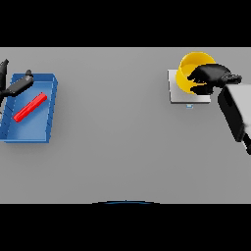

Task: Pick up the red beaker and tilt it to pour out 1 green nut into yellow bowl. Pick up the yellow bowl and place it on the metallic measuring scale.

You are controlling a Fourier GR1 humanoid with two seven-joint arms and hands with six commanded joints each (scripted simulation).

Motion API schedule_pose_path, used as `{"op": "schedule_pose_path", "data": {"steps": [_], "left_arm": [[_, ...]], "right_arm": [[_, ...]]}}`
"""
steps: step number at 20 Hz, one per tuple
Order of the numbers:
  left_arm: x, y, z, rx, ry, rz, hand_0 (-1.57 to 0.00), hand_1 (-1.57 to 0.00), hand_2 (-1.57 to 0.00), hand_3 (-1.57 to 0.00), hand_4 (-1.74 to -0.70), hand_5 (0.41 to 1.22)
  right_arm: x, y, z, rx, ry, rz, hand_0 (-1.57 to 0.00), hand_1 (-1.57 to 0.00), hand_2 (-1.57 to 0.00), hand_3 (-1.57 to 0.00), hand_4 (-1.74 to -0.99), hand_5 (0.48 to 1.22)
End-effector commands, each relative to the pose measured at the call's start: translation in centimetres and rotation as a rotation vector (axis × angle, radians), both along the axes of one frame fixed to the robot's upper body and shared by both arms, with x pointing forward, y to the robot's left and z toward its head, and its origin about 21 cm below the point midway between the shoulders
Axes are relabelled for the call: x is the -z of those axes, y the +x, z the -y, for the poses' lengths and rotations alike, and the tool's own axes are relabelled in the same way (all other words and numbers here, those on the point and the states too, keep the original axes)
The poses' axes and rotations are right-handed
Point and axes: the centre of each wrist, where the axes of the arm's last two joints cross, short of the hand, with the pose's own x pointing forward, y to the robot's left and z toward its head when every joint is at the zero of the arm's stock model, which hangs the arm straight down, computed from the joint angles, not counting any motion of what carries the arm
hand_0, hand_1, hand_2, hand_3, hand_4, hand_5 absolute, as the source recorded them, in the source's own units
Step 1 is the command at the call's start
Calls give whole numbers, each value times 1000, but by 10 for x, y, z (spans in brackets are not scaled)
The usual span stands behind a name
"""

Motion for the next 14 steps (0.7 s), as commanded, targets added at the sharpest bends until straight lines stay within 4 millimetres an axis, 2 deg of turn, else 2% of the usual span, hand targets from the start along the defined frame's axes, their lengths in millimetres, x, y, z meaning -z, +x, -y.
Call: {"op": "schedule_pose_path", "data": {"steps": [1, 3, 6, 9, 14], "left_arm": [[2, -1, 0, 2, -3, -7, 1, 1, 1, 1, -815, 744], [5, -2, 1, -2, 4, -10, 1, 1, 1, 1, -809, 742], [6, -1, 1, 5, 5, -1, 1, 1, 1, 1, -809, 739], [3, 4, -2, -6, 5, 2, 1, 1, 1, 1, -812, 736], [7, 3, 4, -1, -3, -2, 1, 1, 1, 1, -821, 734]], "right_arm": [[0, 0, 2, -6, 8, -3, -975, -866, -954, -762, -1504, 983], [1, 1, 1, -5, -2, -20, -624, -554, -694, -670, -1444, 887], [0, 3, 1, -11, -1, -27, -319, -283, -449, -572, -1397, 799], [0, 4, 1, -40, -11, -37, -163, -144, -288, -475, -1356, 755], [3, 7, -1, -45, -38, -55, -53, -47, -115, -348, -1308, 733]]}}
